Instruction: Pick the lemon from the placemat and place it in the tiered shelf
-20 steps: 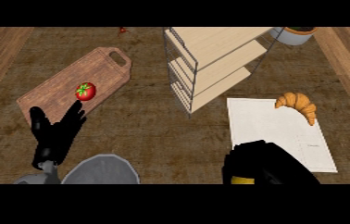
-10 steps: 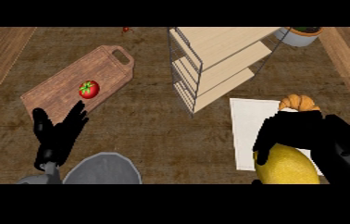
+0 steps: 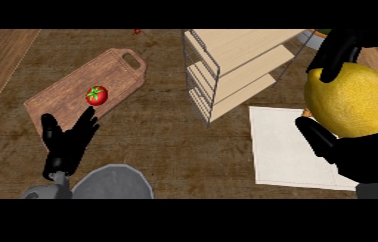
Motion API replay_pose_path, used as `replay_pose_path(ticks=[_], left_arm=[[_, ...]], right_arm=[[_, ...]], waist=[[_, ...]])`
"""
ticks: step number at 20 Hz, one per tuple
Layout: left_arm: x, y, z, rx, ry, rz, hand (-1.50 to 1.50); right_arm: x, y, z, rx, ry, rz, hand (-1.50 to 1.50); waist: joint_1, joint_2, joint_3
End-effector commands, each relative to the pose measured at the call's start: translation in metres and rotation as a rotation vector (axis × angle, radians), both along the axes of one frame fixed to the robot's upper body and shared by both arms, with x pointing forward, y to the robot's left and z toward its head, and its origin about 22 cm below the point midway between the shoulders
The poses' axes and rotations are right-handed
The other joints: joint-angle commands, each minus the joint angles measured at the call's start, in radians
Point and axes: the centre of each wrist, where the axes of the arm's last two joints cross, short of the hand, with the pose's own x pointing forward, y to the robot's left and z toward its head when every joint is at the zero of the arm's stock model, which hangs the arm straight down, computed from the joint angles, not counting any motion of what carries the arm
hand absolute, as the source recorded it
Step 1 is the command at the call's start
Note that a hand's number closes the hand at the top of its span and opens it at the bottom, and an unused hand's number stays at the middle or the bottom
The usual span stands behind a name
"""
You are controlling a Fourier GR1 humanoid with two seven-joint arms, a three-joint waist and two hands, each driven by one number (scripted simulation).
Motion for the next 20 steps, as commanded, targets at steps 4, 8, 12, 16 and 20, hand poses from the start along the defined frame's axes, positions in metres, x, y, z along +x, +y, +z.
replay_pose_path(ticks=[4,8,12,16,20], left_arm=[[-0.002,0.003,0.000,0.002,0.000,-0.018,0.00],[0.003,0.008,0.002,0.014,0.000,-0.014,0.00],[0.000,-0.002,0.016,-0.001,-0.001,-0.011,0.00],[0.003,-0.007,0.006,0.007,0.006,-0.003,0.00],[-0.003,-0.009,0.006,0.011,0.014,-0.019,0.00]], right_arm=[[0.045,-0.007,0.045,-0.012,0.017,-0.037,1.50],[0.079,-0.013,0.068,-0.032,0.049,-0.008,1.50],[0.098,0.012,0.066,-0.108,0.020,0.013,1.50],[0.117,0.020,0.041,-0.141,0.020,0.027,1.50],[0.139,0.011,0.026,-0.145,0.014,0.009,1.50]], waist=[[0.005,0.004,0.001],[0.010,0.006,0.001],[0.018,0.006,0.001],[0.013,0.007,0.001],[0.013,0.006,0.001]])
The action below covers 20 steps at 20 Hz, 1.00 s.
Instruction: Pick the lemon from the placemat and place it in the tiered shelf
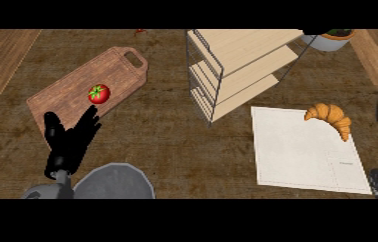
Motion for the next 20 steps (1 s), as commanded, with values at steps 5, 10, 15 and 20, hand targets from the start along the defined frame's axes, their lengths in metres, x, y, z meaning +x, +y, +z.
replay_pose_path(ticks=[5,10,15,20], left_arm=[[0.012,-0.011,-0.009,-0.014,-0.011,0.003,0.00],[0.019,0.001,-0.004,0.012,-0.003,0.005,0.00],[-0.006,0.008,0.002,-0.003,0.001,0.003,0.00],[-0.004,0.007,-0.011,-0.022,0.002,-0.009,0.00]], right_arm=[[0.036,0.014,-0.014,-0.003,-0.033,-0.011,1.50],[0.049,0.035,-0.026,0.019,-0.060,0.000,1.50],[0.050,0.043,-0.046,0.019,-0.050,0.043,1.50],[0.064,0.036,-0.039,0.008,-0.037,0.047,1.50]], waist=[[-0.003,0.001,0.000],[-0.004,0.001,0.000],[-0.004,-0.003,0.000],[-0.003,-0.002,0.000]])
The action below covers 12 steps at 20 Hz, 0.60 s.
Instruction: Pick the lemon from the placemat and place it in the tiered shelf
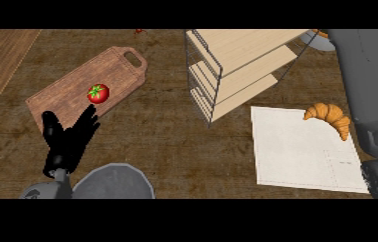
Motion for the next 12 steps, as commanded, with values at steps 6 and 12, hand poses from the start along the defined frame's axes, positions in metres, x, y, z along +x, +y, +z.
replay_pose_path(ticks=[6,12], left_arm=[[0.000,0.005,0.000,0.018,0.005,0.003,0.00],[-0.003,0.015,0.016,-0.005,0.007,-0.002,0.00]], right_arm=[[0.010,0.005,-0.003,0.137,0.080,-0.053,1.50],[0.014,-0.018,0.002,0.326,0.144,-0.053,-1.50]], waist=[[-0.001,-0.001,0.000],[-0.001,-0.004,0.000]])
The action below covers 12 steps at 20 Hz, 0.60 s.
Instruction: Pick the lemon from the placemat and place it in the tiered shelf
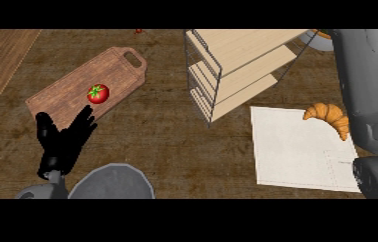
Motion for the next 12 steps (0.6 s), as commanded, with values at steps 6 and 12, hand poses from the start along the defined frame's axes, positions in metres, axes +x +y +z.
replay_pose_path(ticks=[6,12], left_arm=[[0.000,-0.002,-0.004,0.004,-0.005,0.005,0.00],[0.006,-0.009,0.011,0.011,0.001,0.009,0.00]], right_arm=[[0.008,-0.020,0.011,0.349,0.132,0.015,-1.50],[0.005,-0.057,0.044,0.539,0.087,-0.126,-1.50]], waist=[[-0.003,0.001,0.000],[0.001,0.002,0.000]])
